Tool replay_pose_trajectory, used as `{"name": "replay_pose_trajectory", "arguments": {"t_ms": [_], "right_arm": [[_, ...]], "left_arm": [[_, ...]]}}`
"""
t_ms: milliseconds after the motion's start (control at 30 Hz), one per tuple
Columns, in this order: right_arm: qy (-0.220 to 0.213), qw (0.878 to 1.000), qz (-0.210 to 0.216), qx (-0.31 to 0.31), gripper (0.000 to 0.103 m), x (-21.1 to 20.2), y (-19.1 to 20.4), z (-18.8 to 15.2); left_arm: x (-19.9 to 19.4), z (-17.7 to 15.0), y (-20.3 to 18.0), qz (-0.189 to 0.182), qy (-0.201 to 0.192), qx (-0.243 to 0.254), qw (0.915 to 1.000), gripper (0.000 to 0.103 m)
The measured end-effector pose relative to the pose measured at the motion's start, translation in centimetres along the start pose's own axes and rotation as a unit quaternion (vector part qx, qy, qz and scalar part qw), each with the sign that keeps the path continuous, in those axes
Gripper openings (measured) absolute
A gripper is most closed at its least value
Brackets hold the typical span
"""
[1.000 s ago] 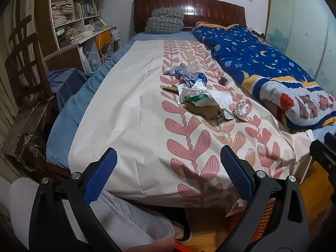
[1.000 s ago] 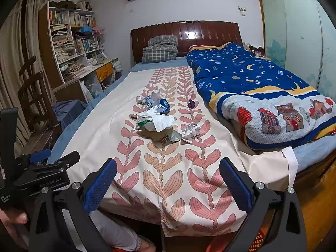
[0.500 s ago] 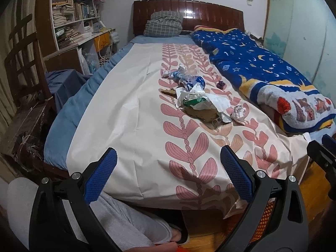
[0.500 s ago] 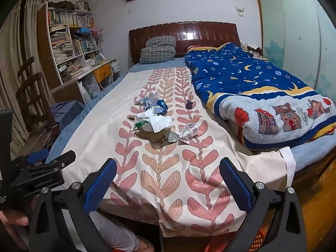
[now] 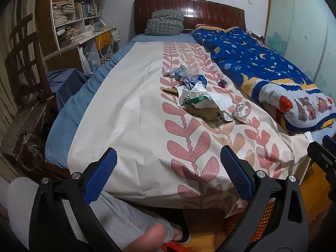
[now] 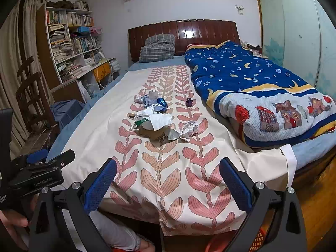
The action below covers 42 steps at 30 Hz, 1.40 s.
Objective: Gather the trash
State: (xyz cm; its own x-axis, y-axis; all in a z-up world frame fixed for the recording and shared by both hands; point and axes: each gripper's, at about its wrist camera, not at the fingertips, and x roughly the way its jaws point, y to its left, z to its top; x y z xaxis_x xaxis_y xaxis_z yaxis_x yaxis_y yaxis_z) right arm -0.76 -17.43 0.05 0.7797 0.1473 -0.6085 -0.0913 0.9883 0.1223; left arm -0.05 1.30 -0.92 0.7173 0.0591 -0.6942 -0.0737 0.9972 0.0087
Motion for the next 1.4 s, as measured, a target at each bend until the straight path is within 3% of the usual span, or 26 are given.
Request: {"name": "replay_pose_trajectory", "arguments": {"t_ms": [767, 900, 1000, 1100, 1167, 1400], "right_arm": [[0.006, 1.0, -0.003, -0.001, 0.096, 1.1, 0.0, -0.4], [-0.012, 1.0, 0.009, -0.013, 0.096, 2.5, -0.2, -0.1], [-0.006, 0.999, 0.002, -0.042, 0.096, 6.6, -0.6, 0.9], [0.025, 0.999, 0.003, -0.026, 0.096, 12.9, -2.5, 2.2], [0.05, 0.999, -0.001, -0.013, 0.086, 17.4, -4.0, 3.1], [0.122, 0.991, 0.009, 0.05, 0.077, 29.4, -7.0, 4.5]], "left_arm": [[-0.1, 0.1, 0.4, -0.007, 0.0, -0.013, 0.9999, 0.098], [0.4, 0.1, 0.5, -0.003, 0.001, -0.014, 0.9999, 0.098], [1.6, 0.1, 0.9, 0.001, 0.011, -0.015, 0.9998, 0.098], [3.1, 0.0, 1.4, 0.004, 0.025, -0.017, 0.9995, 0.098], [3.9, -0.2, 1.8, 0.002, 0.031, -0.019, 0.9993, 0.098], [6.6, -0.3, 2.8, -0.054, 0.06, -0.043, 0.9959, 0.098]]}}
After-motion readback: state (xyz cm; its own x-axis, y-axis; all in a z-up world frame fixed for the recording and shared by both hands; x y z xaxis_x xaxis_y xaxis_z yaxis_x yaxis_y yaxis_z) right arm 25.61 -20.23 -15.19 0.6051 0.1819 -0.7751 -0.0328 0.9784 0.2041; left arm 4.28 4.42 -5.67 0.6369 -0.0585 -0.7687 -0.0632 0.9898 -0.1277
